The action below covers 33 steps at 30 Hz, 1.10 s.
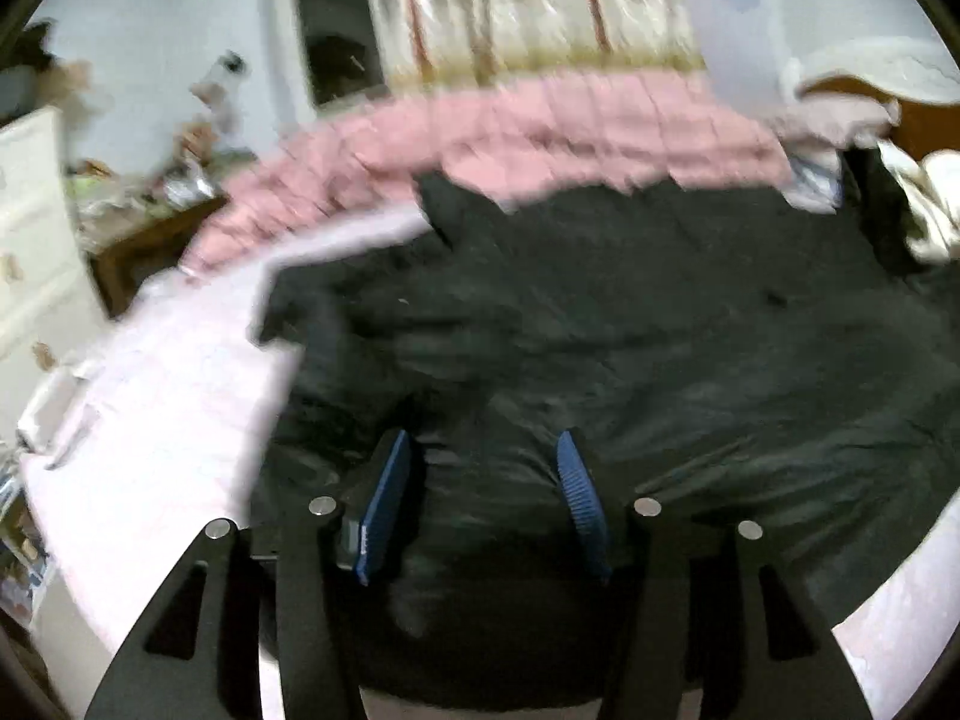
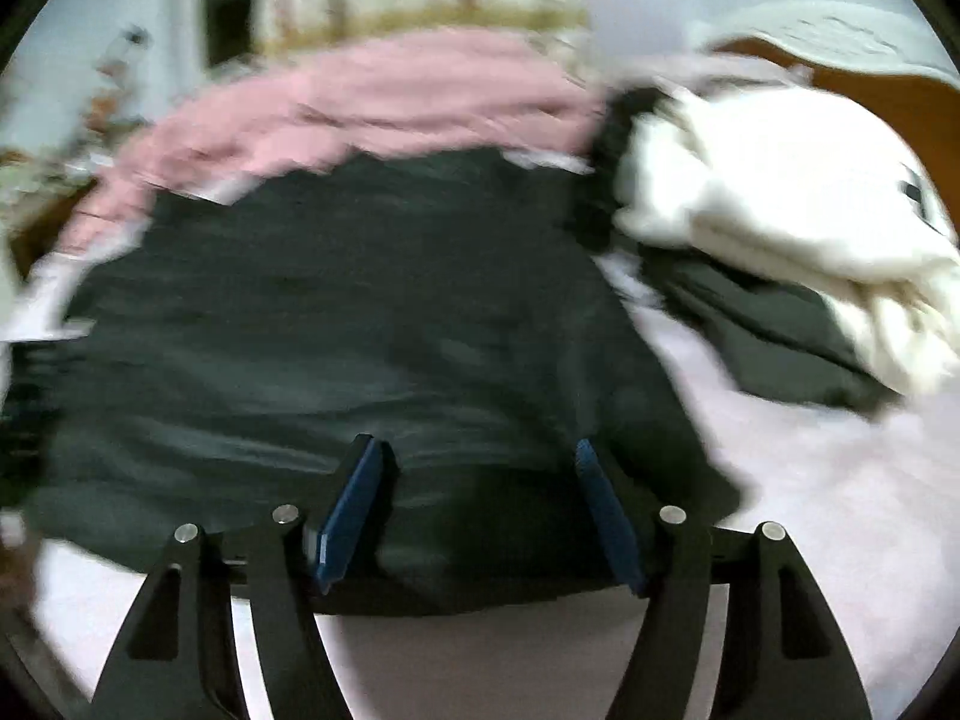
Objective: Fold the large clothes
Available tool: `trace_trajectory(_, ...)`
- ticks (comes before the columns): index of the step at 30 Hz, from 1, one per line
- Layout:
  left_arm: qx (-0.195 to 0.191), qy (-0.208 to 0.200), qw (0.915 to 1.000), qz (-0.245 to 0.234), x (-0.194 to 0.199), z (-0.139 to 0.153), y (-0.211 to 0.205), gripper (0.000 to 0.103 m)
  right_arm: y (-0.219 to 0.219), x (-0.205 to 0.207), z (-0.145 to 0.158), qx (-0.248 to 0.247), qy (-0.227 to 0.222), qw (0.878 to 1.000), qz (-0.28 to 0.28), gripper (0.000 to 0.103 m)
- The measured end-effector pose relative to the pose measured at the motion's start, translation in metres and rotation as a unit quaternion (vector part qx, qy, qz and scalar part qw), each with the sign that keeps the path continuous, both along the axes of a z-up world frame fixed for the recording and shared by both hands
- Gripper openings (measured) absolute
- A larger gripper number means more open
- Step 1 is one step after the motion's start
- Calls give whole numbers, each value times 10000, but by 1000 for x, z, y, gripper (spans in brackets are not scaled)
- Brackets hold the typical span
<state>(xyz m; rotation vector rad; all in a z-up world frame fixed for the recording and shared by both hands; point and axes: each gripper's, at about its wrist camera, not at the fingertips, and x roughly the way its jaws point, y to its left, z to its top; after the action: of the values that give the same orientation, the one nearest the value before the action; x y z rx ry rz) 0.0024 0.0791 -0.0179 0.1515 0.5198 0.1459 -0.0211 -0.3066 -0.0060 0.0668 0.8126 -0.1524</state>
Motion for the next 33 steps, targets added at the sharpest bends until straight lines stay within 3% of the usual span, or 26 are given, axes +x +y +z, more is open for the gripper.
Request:
trace_trajectory(1, 115, -233, 9995, 165, -6, 5, 1, 52, -12, 0, -1, 303, 56, 9995, -110, 69)
trace_trajectory(3, -63, -481, 9987, 157, -8, 16, 10, 53, -29, -4, 3, 667, 17, 9974, -260, 68)
trace_trajectory(5, -281, -437, 9983, 245, -3, 21, 20, 55, -33, -11, 10, 350, -162, 9974, -601, 68)
trace_trajectory(8, -316, -7, 9976, 624, 15, 14, 36, 55, -35, -22, 23, -383, -554, 9895, -1281, 67)
trace_trajectory(11, -487, 346, 9949, 817, 28, 7, 53, 48, -38, -28, 35, 116, -976, 9904, -974, 67)
trace_trajectory(14, -553, 357, 9944, 831, 28, 5, 62, 39, -37, -29, 41, 315, -1245, 9891, -719, 66)
trace_trajectory(15, -587, 284, 9950, 751, 26, 7, 62, 36, -37, -29, 44, 443, -1328, 9883, -610, 63)
trace_trajectory(18, -842, -385, 9956, 161, 17, 31, 58, 35, -37, -20, 48, 679, -1419, 9873, -214, 36)
trace_trajectory(21, -663, -769, 9933, -553, 21, 54, 36, 32, -31, 5, 45, 652, -1243, 9898, 234, 25)
trace_trajectory(22, -590, -658, 9940, -646, 26, 55, 30, 27, -29, 15, 41, 607, -1095, 9916, 314, 14)
trace_trajectory(24, -639, -133, 9951, -741, 46, 45, 23, 21, -28, 31, 30, 498, -839, 9950, 207, 12)
trace_trajectory(27, -863, 681, 9935, -294, 77, 10, 28, 13, -41, 52, 14, 448, -497, 9976, -165, 6)
trace_trajectory(29, -1087, 1101, 9879, 109, 89, -15, 38, 8, -56, 58, 7, 773, -382, 9959, -286, 6)
trace_trajectory(31, -1487, 1078, 9828, 217, 84, -19, 50, 8, -70, 65, -5, 1192, -152, 9919, -405, 6)
trace_trajectory(33, -1548, 1063, 9816, 339, 78, -19, 54, 6, -77, 68, -14, 1401, 26, 9889, -488, 4)
